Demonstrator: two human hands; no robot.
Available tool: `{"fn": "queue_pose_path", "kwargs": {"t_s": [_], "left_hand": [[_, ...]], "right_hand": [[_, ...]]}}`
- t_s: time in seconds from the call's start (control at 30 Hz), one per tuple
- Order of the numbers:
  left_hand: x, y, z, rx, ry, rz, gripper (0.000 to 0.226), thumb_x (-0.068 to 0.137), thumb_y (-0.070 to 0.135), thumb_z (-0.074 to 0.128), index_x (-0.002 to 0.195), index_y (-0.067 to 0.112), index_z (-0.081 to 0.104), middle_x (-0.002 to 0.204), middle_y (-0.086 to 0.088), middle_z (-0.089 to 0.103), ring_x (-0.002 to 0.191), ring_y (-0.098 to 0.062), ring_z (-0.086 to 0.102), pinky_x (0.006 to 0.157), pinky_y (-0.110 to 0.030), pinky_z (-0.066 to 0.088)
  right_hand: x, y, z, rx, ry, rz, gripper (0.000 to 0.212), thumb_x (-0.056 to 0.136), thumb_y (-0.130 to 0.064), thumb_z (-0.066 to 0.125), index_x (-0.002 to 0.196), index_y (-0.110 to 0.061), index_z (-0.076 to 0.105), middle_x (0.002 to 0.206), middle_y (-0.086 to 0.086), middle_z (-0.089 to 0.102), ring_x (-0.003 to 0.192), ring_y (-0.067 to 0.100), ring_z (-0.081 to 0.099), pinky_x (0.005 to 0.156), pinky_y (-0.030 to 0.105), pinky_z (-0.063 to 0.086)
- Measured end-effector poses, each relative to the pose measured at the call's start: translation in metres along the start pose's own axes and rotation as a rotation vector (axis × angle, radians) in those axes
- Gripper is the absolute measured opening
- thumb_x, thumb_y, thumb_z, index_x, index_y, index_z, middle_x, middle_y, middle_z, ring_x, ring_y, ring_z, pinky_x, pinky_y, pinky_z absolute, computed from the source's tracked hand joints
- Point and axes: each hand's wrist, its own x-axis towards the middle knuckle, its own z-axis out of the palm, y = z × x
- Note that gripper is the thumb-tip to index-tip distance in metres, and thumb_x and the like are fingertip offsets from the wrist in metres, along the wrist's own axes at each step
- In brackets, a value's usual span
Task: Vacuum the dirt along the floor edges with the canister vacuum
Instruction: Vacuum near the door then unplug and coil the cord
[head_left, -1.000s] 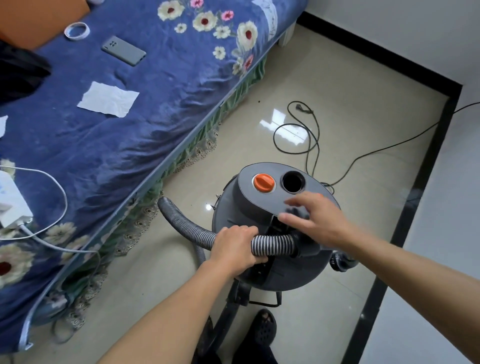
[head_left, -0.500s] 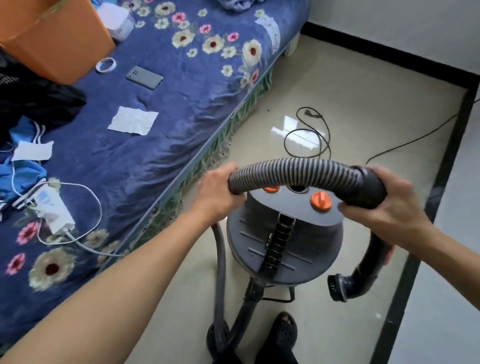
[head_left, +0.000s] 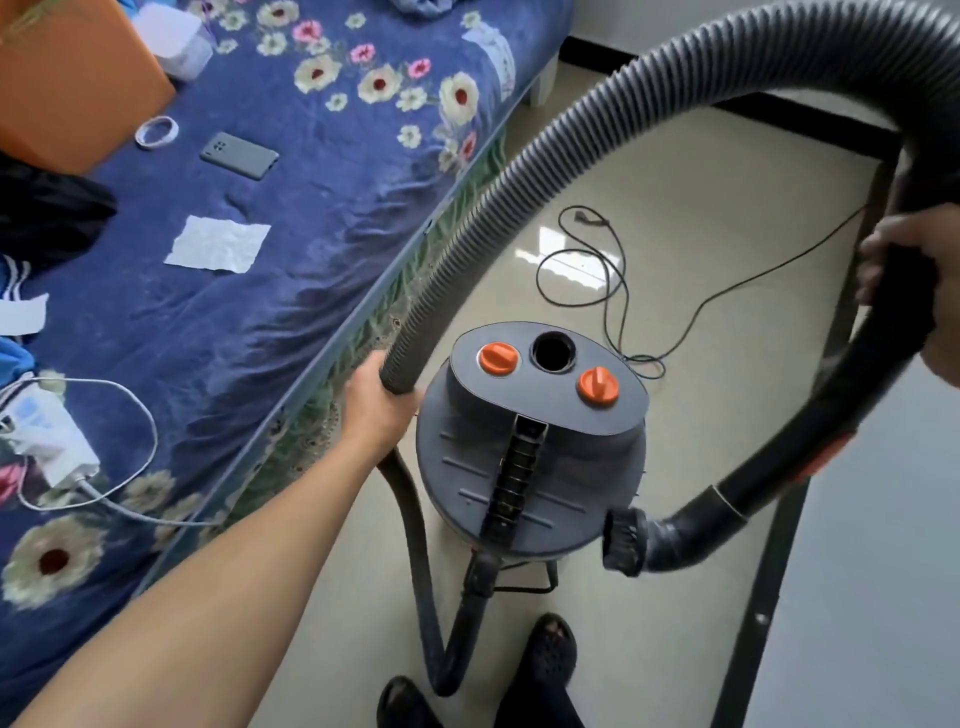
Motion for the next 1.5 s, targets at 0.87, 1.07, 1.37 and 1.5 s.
{"fn": "queue_pose_path", "kwargs": {"t_s": [0.87, 1.07, 1.37, 1.5], "left_hand": [[0.030, 0.185, 0.011, 0.284, -0.151, 0.737, 0.031, 0.071, 0.016, 0.072, 0.094, 0.018, 0.052, 0.077, 0.002, 0.059, 0.071, -0.024, 0.057, 0.060, -0.037, 0.047], [0.049, 0.057, 0.013, 0.174, -0.134, 0.200, 0.024, 0.070, 0.015, 0.075, 0.084, 0.016, 0.057, 0.078, -0.003, 0.062, 0.076, -0.027, 0.058, 0.062, -0.035, 0.045], [0.043, -0.023, 0.014, 0.076, -0.004, -0.094, 0.025, 0.078, 0.012, 0.070, 0.093, 0.007, 0.050, 0.084, -0.009, 0.056, 0.078, -0.030, 0.054, 0.055, -0.034, 0.035], [0.098, 0.021, -0.043, 0.166, 0.154, 0.095, 0.024, 0.077, 0.017, 0.067, 0.094, 0.012, 0.051, 0.082, -0.008, 0.056, 0.077, -0.033, 0.052, 0.062, -0.035, 0.036]], "right_hand": [[-0.055, -0.002, 0.067, -0.674, -0.364, -0.352, 0.024, 0.073, -0.020, 0.079, 0.090, -0.019, 0.062, 0.074, -0.003, 0.059, 0.066, 0.017, 0.055, 0.060, 0.035, 0.046], [-0.039, -0.030, 0.064, -0.395, -0.267, -0.317, 0.027, 0.073, -0.001, 0.078, 0.091, -0.015, 0.064, 0.068, -0.004, 0.058, 0.053, 0.007, 0.056, 0.053, 0.024, 0.049], [0.003, -0.004, 0.061, -0.691, -0.318, -0.091, 0.025, 0.073, -0.010, 0.082, 0.086, -0.022, 0.063, 0.077, 0.006, 0.063, 0.068, 0.023, 0.066, 0.071, 0.046, 0.058], [-0.005, 0.009, 0.083, -0.881, -0.366, -0.094, 0.031, 0.071, -0.017, 0.084, 0.082, -0.026, 0.057, 0.077, 0.007, 0.061, 0.074, 0.028, 0.060, 0.067, 0.038, 0.049]]}}
